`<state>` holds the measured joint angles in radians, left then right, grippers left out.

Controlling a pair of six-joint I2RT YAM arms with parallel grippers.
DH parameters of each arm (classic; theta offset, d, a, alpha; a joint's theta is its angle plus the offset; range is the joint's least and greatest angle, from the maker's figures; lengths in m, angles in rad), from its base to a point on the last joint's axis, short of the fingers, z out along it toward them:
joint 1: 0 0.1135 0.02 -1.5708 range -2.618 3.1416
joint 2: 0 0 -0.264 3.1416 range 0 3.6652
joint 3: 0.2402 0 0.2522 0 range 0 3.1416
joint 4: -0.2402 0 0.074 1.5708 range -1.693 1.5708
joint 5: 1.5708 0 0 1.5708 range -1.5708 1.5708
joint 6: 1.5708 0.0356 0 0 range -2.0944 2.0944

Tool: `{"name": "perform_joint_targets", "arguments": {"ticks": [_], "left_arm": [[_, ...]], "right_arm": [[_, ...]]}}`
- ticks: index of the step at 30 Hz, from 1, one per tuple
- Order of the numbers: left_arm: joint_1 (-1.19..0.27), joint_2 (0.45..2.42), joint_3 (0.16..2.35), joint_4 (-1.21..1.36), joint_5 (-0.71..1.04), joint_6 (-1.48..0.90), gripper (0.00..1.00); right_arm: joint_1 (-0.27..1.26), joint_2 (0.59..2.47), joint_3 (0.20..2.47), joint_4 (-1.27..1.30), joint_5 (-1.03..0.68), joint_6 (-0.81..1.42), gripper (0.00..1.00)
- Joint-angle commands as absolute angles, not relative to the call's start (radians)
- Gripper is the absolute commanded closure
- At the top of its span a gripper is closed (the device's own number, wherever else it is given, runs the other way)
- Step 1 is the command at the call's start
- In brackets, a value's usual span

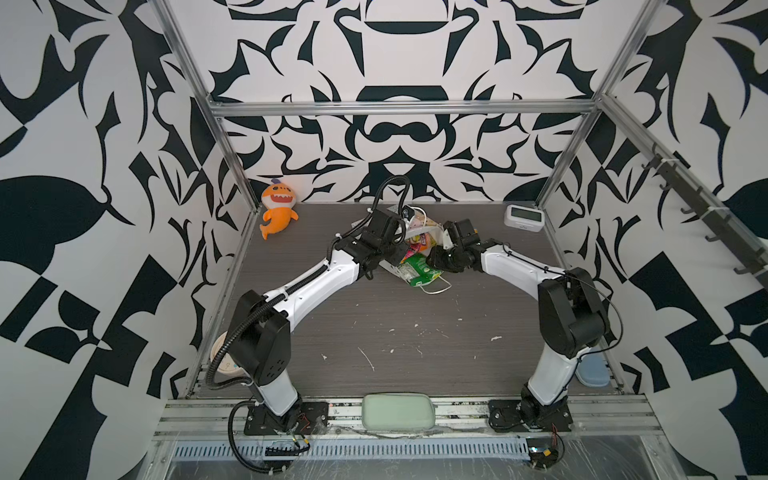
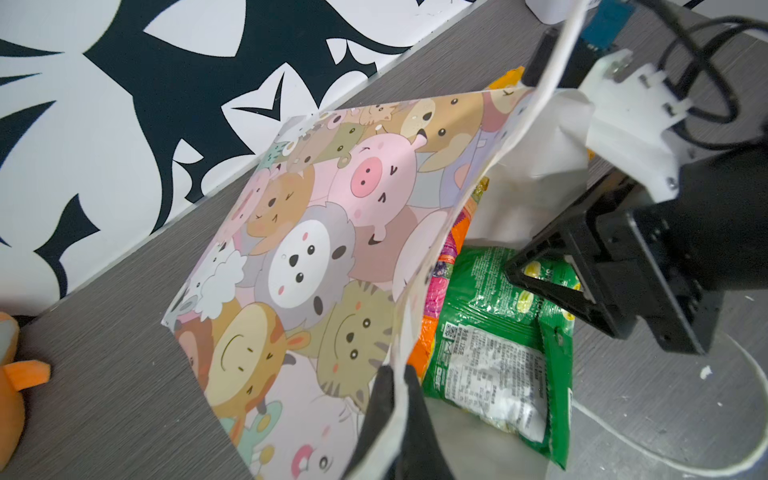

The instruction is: Take the snacks out of the paper bag

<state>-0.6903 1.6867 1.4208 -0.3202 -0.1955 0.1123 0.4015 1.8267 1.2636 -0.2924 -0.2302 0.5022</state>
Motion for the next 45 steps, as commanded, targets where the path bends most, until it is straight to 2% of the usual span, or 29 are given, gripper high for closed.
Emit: {"name": "perform_joint_targets", "arguments": {"ticks": [1, 6, 10, 12, 16, 18, 24, 30, 36, 45], "left_arm": [[-0.692, 1.681, 1.457, -0.267, -0.205, 0.11, 1.0], [-0.692, 1.687, 1.459, -0.265, -0.205, 0.11, 1.0], [-0.692, 1.686, 1.454, -0.264, -0.206, 0.108, 1.0], [-0.692, 1.684, 1.451, -0.262, -0.207, 0.107, 1.0], [-0.692, 1.68, 1.438, -0.258, -0.208, 0.105, 1.0], [-0.692, 1.679, 1.429, -0.255, -0.213, 0.103, 1.0], [-0.692, 1.697, 1.412, -0.241, -0.201, 0.09, 1.0], [-0.695, 1.746, 1.403, -0.23, -0.155, 0.06, 1.0], [-0.742, 1.819, 1.368, -0.207, -0.154, 0.038, 1.0], [-0.785, 1.854, 1.344, -0.216, -0.199, 0.002, 1.0]], "right_arm": [[0.408, 1.846, 1.298, -0.293, -0.339, 0.515, 0.54], [0.407, 1.871, 1.287, -0.201, -0.499, 0.602, 0.7], [0.407, 1.888, 1.273, -0.12, -0.567, 0.672, 0.8], [0.406, 1.893, 1.268, -0.089, -0.595, 0.701, 0.82], [0.406, 1.891, 1.25, -0.036, -0.627, 0.75, 0.81], [0.408, 1.875, 1.253, -0.085, -0.577, 0.727, 0.74], [0.408, 1.786, 1.255, -0.217, -0.443, 0.655, 0.67], [0.407, 1.748, 1.25, -0.299, -0.416, 0.679, 0.66], [0.409, 1.695, 1.13, -0.267, -0.324, 0.695, 0.66], [0.435, 1.641, 0.895, -0.002, -0.336, 0.807, 0.66]]}}
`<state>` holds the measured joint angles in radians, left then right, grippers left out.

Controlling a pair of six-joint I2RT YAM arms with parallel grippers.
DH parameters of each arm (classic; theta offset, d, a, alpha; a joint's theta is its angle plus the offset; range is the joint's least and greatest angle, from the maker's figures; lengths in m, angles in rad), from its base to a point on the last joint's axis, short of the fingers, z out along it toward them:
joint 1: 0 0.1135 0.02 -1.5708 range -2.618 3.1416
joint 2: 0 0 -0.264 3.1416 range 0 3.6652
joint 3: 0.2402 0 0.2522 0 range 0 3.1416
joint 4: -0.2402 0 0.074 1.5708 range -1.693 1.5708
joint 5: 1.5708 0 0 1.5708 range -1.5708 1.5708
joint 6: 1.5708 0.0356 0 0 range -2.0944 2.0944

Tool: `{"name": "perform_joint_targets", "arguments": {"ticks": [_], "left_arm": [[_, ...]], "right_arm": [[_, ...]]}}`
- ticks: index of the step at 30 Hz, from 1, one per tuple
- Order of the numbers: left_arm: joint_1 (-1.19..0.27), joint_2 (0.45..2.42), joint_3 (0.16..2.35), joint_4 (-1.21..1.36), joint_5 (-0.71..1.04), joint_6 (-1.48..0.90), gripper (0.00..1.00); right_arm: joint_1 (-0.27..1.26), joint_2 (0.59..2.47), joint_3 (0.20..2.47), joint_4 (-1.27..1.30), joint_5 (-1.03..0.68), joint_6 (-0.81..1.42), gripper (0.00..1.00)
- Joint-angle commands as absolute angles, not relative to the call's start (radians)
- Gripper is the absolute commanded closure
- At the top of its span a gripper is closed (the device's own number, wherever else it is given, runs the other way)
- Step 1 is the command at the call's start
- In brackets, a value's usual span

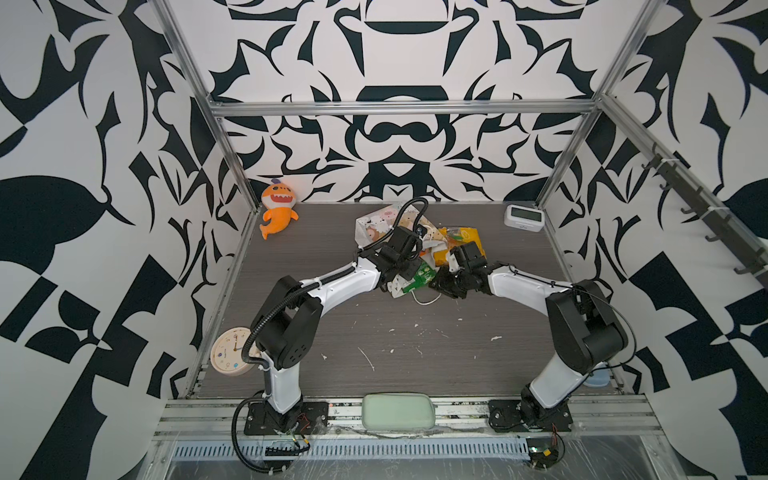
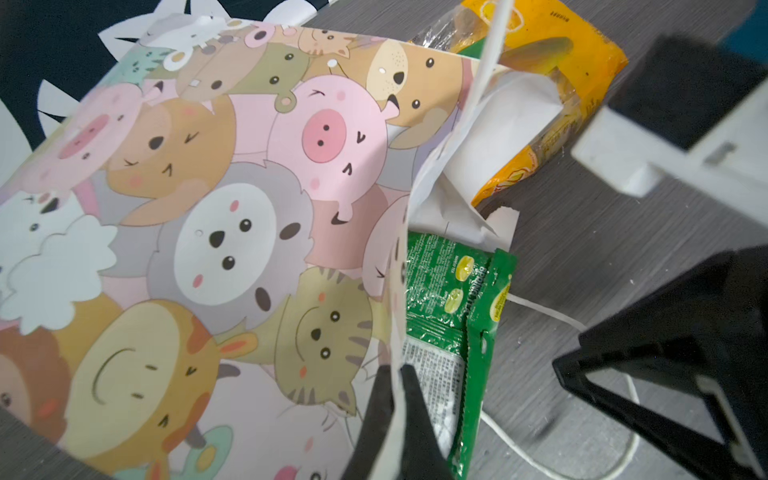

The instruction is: Take the snacks out of the paper bag

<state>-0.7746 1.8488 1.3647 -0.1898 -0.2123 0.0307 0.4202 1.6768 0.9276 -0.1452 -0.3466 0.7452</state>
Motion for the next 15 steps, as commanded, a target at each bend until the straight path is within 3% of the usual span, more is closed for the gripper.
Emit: {"name": "perform_joint_targets", "arguments": {"ticks": [1, 15], "left_arm": [[-0.785, 1.85, 1.344, -0.216, -0.208, 0.001, 1.0], [-0.785, 1.748, 1.354, -0.244, -0.261, 0.067, 1.0]], "right_arm": [[0.439, 1.644, 0.888, 0.03, -0.338, 0.823, 0.66], [0.453, 1.599, 0.9, 0.206, -0.25, 0.943, 0.67]]}}
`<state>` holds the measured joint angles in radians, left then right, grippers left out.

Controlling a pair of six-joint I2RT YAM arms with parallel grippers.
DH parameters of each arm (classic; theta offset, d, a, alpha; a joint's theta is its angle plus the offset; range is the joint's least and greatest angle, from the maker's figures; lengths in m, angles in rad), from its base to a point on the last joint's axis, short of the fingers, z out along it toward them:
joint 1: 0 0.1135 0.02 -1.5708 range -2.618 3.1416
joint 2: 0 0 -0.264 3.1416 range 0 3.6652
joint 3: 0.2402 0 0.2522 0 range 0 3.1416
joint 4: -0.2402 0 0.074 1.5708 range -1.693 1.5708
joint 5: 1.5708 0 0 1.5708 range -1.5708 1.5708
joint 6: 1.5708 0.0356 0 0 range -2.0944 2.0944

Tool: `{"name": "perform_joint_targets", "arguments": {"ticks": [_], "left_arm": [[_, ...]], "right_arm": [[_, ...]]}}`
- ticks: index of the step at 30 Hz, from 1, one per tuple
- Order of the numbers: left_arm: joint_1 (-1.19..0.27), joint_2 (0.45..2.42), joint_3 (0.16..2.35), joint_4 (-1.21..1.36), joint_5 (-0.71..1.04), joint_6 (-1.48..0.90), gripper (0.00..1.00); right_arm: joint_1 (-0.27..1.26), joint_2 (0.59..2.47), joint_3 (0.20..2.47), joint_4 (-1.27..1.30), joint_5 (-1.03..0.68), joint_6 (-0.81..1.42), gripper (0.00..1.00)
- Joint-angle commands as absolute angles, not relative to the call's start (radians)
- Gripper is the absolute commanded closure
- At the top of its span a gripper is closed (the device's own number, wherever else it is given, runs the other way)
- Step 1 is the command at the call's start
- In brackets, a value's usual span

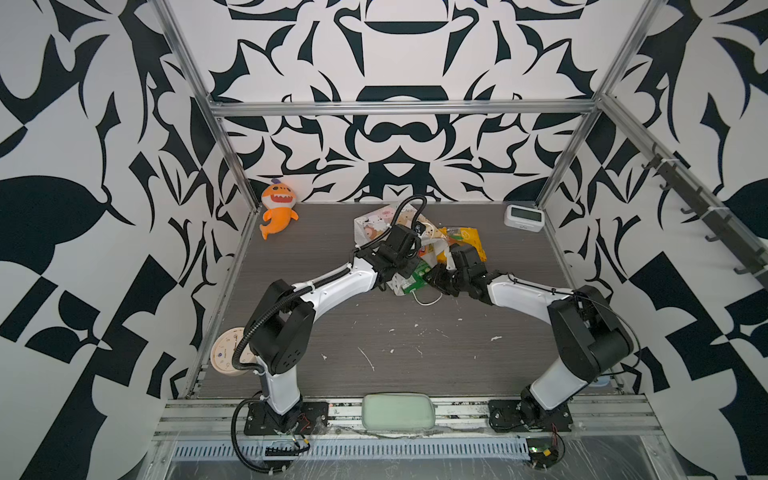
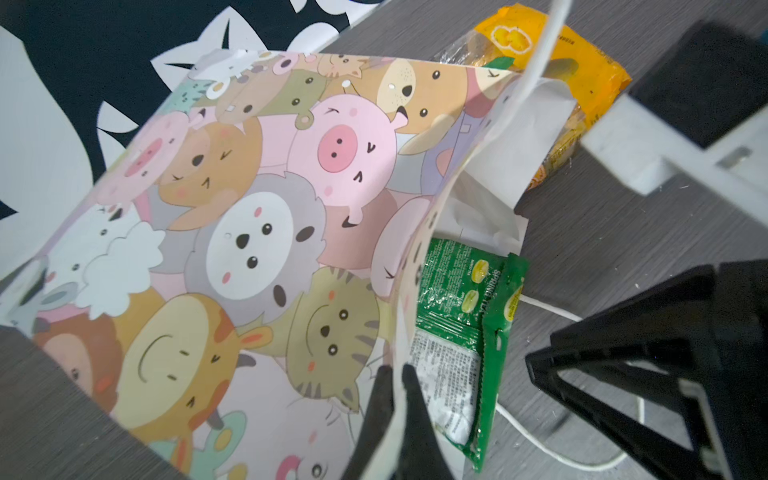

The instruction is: Take the snacks out of the paper bag

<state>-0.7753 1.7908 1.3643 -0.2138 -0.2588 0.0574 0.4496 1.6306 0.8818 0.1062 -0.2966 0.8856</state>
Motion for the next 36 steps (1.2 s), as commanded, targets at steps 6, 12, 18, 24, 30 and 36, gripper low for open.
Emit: {"name": "perform_joint_targets", "arguments": {"ticks": [6, 12, 18, 24, 30, 36], "left_arm": [[-0.785, 1.74, 1.332, -0.237, -0.274, 0.08, 1.0], [-0.785, 1.721, 1.313, -0.229, -0.285, 0.08, 1.0], [-0.785, 1.716, 1.302, -0.213, -0.277, 0.08, 0.83], [-0.786, 1.731, 1.322, -0.231, -0.235, 0.091, 0.58], [-0.791, 1.747, 1.351, -0.249, -0.215, 0.098, 0.47], [-0.805, 1.728, 1.374, -0.265, -0.244, 0.127, 0.34]], "right_arm": [[0.452, 1.605, 0.883, 0.261, -0.194, 1.006, 0.64], [0.419, 1.518, 0.761, 0.364, -0.124, 1.056, 0.62], [0.362, 1.417, 0.718, 0.283, -0.089, 1.015, 0.61], [0.309, 1.328, 0.647, 0.249, -0.062, 0.987, 0.61], [0.305, 1.324, 0.643, 0.275, -0.146, 0.932, 0.6], [0.306, 1.355, 0.64, 0.302, -0.187, 0.927, 0.6]]}}
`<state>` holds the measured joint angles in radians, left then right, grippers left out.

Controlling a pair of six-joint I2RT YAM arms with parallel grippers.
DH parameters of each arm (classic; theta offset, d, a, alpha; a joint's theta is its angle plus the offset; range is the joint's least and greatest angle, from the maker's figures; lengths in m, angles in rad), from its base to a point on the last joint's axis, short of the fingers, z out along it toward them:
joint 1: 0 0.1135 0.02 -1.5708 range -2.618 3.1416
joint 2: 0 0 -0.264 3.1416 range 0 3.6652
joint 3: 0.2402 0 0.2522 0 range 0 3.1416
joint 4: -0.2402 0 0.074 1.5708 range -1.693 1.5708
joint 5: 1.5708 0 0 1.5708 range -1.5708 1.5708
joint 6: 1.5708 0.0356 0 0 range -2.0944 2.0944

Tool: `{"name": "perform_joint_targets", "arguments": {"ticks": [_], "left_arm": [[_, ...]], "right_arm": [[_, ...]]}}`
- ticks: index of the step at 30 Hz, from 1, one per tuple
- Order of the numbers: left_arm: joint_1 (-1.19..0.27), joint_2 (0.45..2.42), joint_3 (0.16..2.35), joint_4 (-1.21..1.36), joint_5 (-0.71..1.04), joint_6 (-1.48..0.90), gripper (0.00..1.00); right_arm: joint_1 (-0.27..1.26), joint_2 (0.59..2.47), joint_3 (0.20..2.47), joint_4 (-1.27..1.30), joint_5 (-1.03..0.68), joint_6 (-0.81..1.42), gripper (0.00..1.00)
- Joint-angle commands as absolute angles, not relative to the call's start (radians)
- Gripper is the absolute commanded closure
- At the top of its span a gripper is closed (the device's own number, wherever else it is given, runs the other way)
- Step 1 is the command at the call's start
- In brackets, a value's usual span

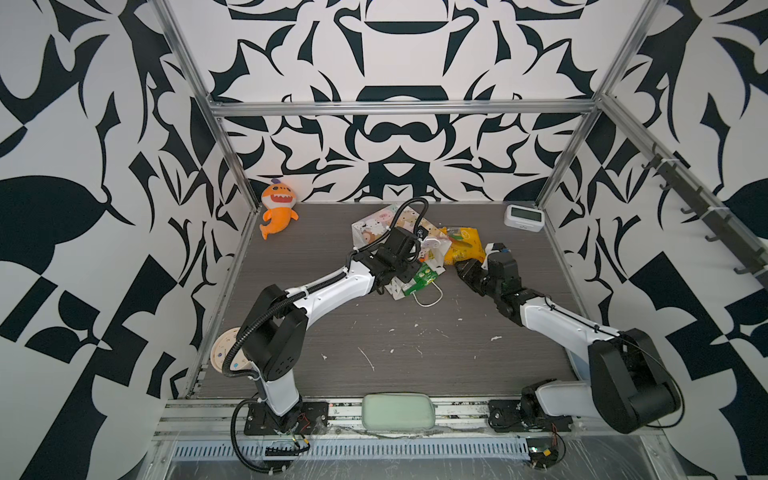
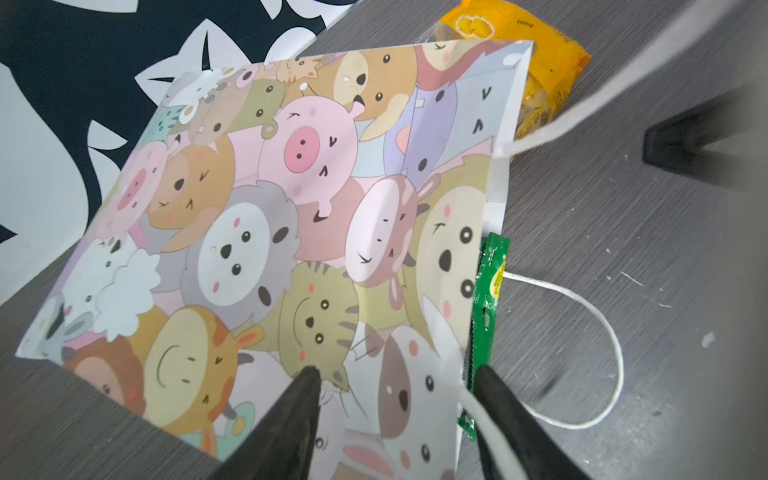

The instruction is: Take the snacks out of the paper bag

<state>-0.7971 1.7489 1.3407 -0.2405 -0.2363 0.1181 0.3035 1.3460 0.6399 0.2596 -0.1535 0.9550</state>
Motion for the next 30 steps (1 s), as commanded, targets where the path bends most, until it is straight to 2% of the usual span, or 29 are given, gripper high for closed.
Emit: {"name": "perform_joint_targets", "arguments": {"ticks": [1, 5, 7, 9, 13, 15, 16, 19, 22, 30], "left_arm": [[-0.806, 1.726, 1.379, -0.269, -0.25, 0.132, 0.31], [-0.807, 1.705, 1.404, -0.29, -0.272, 0.152, 0.28], [-0.808, 1.699, 1.411, -0.288, -0.266, 0.171, 0.32], [-0.808, 1.704, 1.419, -0.29, -0.253, 0.184, 0.47], [-0.808, 1.722, 1.431, -0.29, -0.246, 0.191, 0.68], [-0.808, 1.733, 1.437, -0.294, -0.251, 0.189, 0.85], [-0.808, 1.733, 1.439, -0.295, -0.255, 0.19, 0.89], [-0.808, 1.737, 1.441, -0.296, -0.268, 0.192, 0.91], [-0.808, 1.735, 1.438, -0.293, -0.267, 0.195, 0.98], [-0.81, 1.712, 1.431, -0.287, -0.258, 0.193, 1.0]], "right_arm": [[0.305, 1.361, 0.64, 0.311, -0.193, 0.928, 0.6], [0.307, 1.392, 0.653, 0.354, -0.254, 0.925, 0.6], [0.308, 1.399, 0.652, 0.369, -0.265, 0.927, 0.61], [0.308, 1.398, 0.65, 0.369, -0.261, 0.928, 0.61], [0.308, 1.4, 0.649, 0.368, -0.261, 0.923, 0.6], [0.309, 1.415, 0.654, 0.368, -0.272, 0.919, 0.6], [0.309, 1.426, 0.659, 0.368, -0.284, 0.917, 0.6], [0.328, 1.475, 0.684, 0.387, -0.329, 0.919, 0.6], [0.367, 1.52, 0.725, 0.402, -0.339, 0.922, 0.6], [0.441, 1.691, 0.817, 0.607, -0.331, 1.045, 0.58]]}}
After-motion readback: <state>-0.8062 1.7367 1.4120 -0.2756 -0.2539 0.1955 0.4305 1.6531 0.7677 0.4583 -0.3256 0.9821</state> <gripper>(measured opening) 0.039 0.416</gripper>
